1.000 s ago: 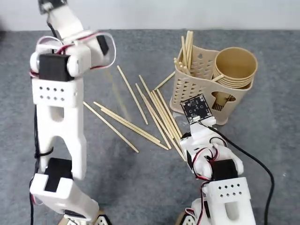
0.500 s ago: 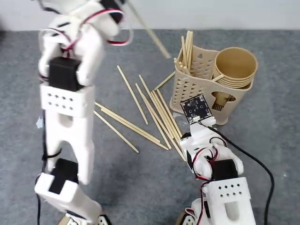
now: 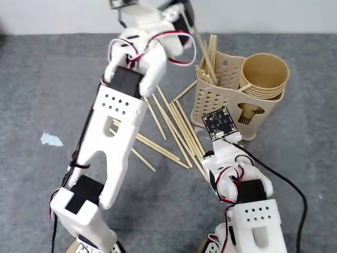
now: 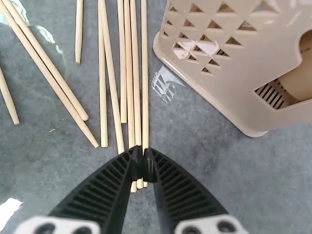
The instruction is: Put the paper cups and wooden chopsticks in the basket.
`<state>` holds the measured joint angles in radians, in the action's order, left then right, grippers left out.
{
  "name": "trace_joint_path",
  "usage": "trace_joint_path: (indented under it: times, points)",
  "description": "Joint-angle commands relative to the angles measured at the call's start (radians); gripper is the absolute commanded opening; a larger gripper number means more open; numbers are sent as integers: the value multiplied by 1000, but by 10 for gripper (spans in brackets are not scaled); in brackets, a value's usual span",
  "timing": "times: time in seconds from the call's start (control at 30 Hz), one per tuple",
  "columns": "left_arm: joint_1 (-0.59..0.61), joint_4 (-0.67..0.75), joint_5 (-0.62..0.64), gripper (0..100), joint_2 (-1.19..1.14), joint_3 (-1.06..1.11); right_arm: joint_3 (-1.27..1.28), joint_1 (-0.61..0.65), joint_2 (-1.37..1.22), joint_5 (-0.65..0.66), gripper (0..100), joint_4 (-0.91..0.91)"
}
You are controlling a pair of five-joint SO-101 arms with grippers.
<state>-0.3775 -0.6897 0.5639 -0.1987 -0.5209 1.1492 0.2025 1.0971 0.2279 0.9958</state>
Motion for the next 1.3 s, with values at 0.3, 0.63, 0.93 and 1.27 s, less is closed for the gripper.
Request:
trace_joint_path:
  times: [0.3,0.63,0.93,1.27]
  points:
    - [49,-433,31,242,166,-127,-9,4,21,15,15,-12]
    - [305,-858,31,223,310,-124,-138,5,10,17,89,99]
    - [466,-1065,31,223,336,-84,-359,245,-176,25,90,185]
    - [559,-1062,-18,228,334,64,-686,305,-757,48,95,82]
